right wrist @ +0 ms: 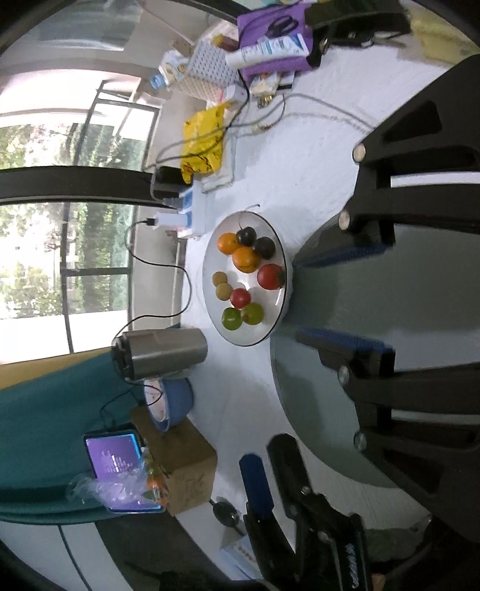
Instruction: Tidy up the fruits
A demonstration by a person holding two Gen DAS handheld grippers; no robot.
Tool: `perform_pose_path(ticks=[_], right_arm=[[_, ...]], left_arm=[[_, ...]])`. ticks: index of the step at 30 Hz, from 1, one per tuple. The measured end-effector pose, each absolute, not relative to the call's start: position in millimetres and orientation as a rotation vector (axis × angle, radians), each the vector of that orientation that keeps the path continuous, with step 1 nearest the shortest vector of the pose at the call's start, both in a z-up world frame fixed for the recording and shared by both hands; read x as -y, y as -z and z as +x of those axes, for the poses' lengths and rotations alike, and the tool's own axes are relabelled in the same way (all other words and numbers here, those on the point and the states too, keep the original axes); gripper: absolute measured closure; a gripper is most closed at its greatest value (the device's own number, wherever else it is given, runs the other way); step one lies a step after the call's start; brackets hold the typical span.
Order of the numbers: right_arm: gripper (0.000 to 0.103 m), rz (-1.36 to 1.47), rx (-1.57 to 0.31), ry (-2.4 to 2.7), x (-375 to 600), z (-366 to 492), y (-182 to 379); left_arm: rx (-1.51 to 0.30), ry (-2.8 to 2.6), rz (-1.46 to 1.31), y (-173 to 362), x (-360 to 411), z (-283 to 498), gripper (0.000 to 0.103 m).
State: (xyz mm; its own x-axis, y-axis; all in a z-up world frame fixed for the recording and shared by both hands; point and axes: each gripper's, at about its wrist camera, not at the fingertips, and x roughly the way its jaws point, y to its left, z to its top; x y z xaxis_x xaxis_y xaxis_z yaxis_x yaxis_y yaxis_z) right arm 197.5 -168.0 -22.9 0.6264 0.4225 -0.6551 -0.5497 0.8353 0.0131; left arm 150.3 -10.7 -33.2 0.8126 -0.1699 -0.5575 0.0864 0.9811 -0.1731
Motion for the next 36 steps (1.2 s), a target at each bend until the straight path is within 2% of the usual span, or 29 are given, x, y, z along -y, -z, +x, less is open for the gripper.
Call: perform_pose_path(ticks=[1, 4, 15, 18, 19, 28, 32, 36], right_arm=[[0.051, -0.198, -0.687, -0.56, 169.7, 191.9, 19.0], [0.049, -0.205, -0.662, -0.548, 175.3, 175.5, 8.2], [0.043, -0.178, -0.559, -0.471, 198.4, 122.4, -31.2], [0.019, -0.162, -0.514, -0.453, 205.7, 107.3, -45.9], [0.017, -0.158, -0.502, -0.45, 207.6, 103.2, -49.8], [0.017, -0.133, -0.401, -0.366, 222.2, 71.3, -87.4], [0.017, -0.118, -0.363, -0.349, 224.0, 60.5, -101.0], [0.017, -0.125, -0.339, -0.339, 224.2, 50.6, -110.7]], left_arm=[[-0.602, 0.135, -0.131, 30.6, 13.0, 143.8, 0.026], [-0.581, 0.117, -0.11, 23.5, 16.6, 127.0, 0.018], [-0.47, 0.055, -0.084, -18.5, 27.6, 73.3, 0.017], [-0.43, 0.053, -0.08, -29.5, 32.4, 61.0, 0.017], [-0.406, 0.042, -0.071, -34.5, 34.0, 54.9, 0.017], [-0.31, -0.049, -0.058, -66.2, 29.7, 36.4, 0.016], [-0.268, -0.065, -0.057, -81.6, 25.5, 24.4, 0.011], [-0.257, -0.107, -0.036, -85.9, 24.7, 20.8, 0.011]])
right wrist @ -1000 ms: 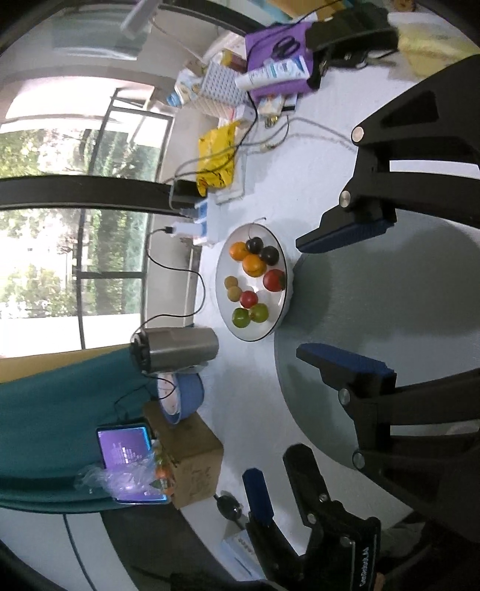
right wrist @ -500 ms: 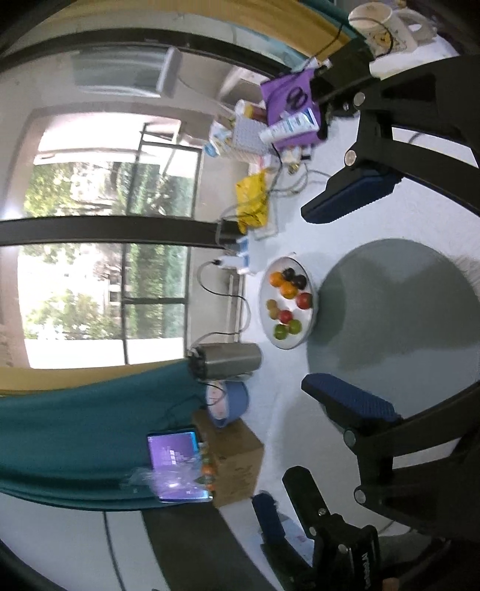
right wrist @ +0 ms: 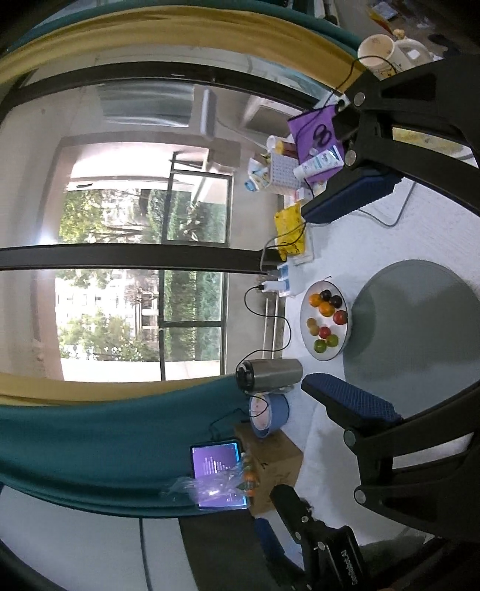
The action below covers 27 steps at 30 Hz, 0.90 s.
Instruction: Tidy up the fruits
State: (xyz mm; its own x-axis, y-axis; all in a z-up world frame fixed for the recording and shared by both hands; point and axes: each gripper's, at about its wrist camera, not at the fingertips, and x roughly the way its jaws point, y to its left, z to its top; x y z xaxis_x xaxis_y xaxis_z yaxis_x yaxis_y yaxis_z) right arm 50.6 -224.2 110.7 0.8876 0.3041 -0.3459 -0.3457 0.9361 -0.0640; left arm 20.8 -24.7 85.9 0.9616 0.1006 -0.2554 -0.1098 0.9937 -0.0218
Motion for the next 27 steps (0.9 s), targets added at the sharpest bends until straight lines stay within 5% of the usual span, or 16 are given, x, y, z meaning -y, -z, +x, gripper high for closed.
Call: perform_pose_path(ticks=[27], right_arm=[[0.017, -0.108, -0.34, -0.319, 230.3, 43.7, -103.5]], left_arm=[[-0.258, -0.098, -0.102, -82.9, 16.5, 2.0, 0.011]])
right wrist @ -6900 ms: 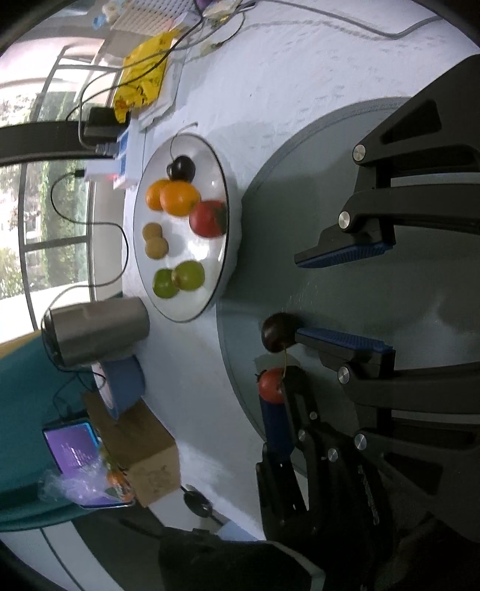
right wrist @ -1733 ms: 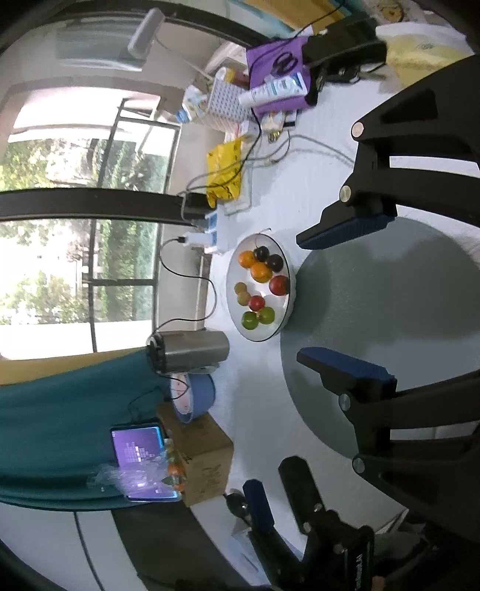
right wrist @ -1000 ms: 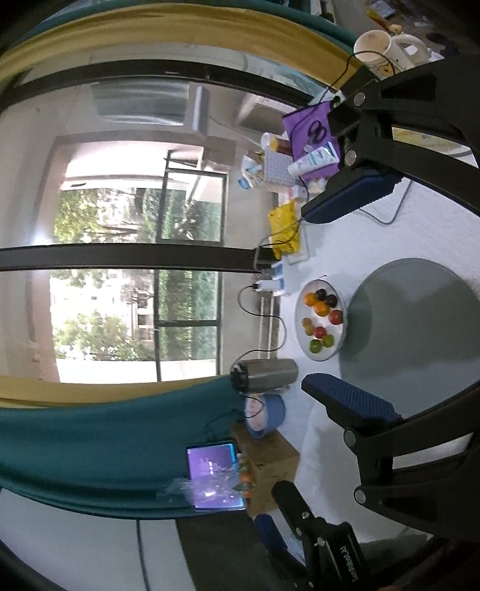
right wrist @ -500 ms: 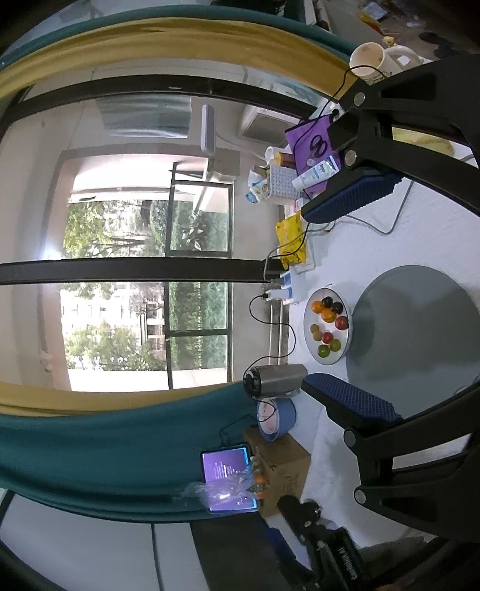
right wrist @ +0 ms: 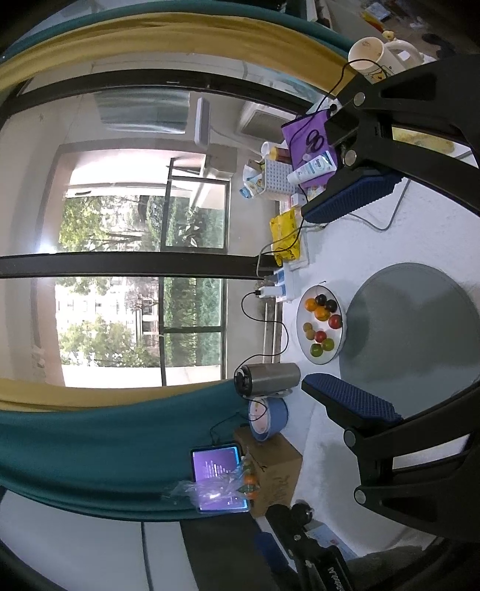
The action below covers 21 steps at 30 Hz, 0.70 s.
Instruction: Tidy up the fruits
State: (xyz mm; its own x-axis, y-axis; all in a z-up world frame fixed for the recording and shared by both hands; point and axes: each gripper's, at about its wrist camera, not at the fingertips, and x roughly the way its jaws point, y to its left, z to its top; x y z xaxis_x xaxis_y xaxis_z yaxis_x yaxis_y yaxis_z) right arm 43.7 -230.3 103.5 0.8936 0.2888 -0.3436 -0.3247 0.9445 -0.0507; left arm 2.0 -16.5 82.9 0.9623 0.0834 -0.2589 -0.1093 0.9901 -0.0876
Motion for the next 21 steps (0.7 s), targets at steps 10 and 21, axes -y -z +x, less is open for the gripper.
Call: perform_pose_path(ticks=[10, 21], right_arm=[[0.017, -0.105, -0.335, -0.318, 232.9, 42.2, -103.7], [0.017, -0.101, -0.323, -0.317, 233.9, 40.8, -104.5]], left_arm=[[-0.257, -0.079, -0.096, -82.9, 22.8, 0.8, 0.011], [-0.231, -0.065, -0.086, -85.6, 26.5, -5.2, 0.011]])
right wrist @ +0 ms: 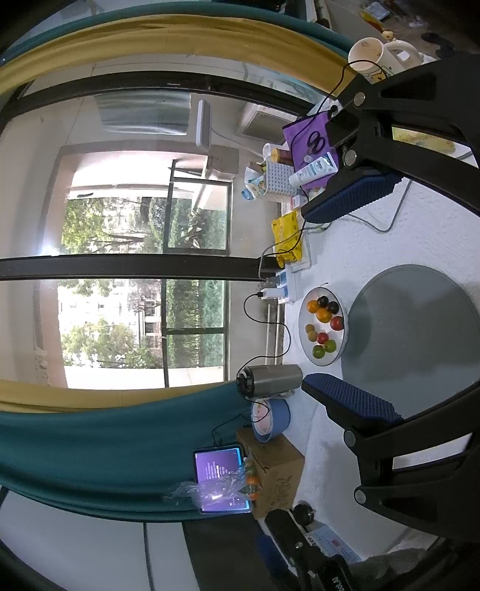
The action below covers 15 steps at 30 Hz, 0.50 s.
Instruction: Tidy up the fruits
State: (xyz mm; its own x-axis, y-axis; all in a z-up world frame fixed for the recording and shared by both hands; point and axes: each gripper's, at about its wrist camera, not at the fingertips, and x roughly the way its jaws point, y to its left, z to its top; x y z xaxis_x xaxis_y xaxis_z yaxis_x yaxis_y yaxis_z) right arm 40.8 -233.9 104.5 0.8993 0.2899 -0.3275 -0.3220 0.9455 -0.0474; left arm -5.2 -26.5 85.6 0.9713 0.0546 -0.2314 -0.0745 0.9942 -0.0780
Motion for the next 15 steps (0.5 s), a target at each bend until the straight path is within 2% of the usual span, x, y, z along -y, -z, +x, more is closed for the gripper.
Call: perform_pose_path(ticks=[15], right_arm=[[0.017, -0.095, -0.304, -0.317, 234.4, 37.2, -105.9]], left_arm=[[-0.188, -0.074, -0.067, -87.7, 27.5, -10.4, 0.011]])
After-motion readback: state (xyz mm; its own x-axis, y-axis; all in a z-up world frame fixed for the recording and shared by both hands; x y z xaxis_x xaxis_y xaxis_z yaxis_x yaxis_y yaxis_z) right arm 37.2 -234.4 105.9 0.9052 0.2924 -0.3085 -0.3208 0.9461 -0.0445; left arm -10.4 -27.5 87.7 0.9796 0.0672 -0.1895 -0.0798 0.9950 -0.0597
